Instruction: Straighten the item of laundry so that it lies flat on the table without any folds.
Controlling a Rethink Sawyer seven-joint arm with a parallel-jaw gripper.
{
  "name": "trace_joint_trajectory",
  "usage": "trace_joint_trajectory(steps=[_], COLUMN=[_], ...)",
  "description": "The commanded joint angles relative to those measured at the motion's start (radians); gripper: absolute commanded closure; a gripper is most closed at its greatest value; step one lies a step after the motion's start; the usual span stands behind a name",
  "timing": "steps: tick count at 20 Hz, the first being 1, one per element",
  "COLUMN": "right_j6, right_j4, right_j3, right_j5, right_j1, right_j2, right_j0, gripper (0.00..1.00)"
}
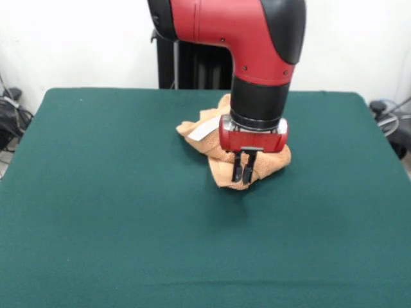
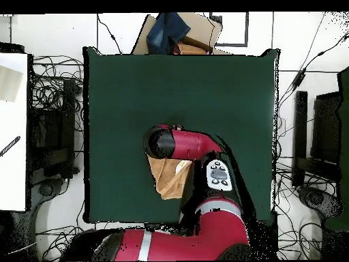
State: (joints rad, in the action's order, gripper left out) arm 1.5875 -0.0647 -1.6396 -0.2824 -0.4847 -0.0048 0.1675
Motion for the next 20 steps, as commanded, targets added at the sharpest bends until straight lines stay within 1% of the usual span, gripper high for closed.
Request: trace_joint_trajectory(steps=[1,5,11,13,14,15,18,20], right_j6=[0.124,0.131,0.161,0.163,0.159,0.162,0.177,0.185], right_j4=[0.024,0.030,0.026,0.022,0.020,0.019,-0.004,-0.004], right_j3=[0.086,0.142,0.156,0.185,0.219,0.236,0.330,0.359], right_j5=[-0.149,-0.239,-0.328,-0.399,-0.471,-0.514,-0.783,-0.885], right_j1=[-0.018,-0.042,-0.092,-0.108,-0.119,-0.128,-0.193,-0.225], right_j2=[0.003,-0.016,-0.032,-0.042,-0.048,-0.054,-0.102,-0.111], right_j0=[-0.016,-0.036,-0.054,-0.067,-0.075,-0.081,-0.131,-0.141], gripper=[1.00,1.00,1.00,1.00,1.00,1.00,1.00,1.00])
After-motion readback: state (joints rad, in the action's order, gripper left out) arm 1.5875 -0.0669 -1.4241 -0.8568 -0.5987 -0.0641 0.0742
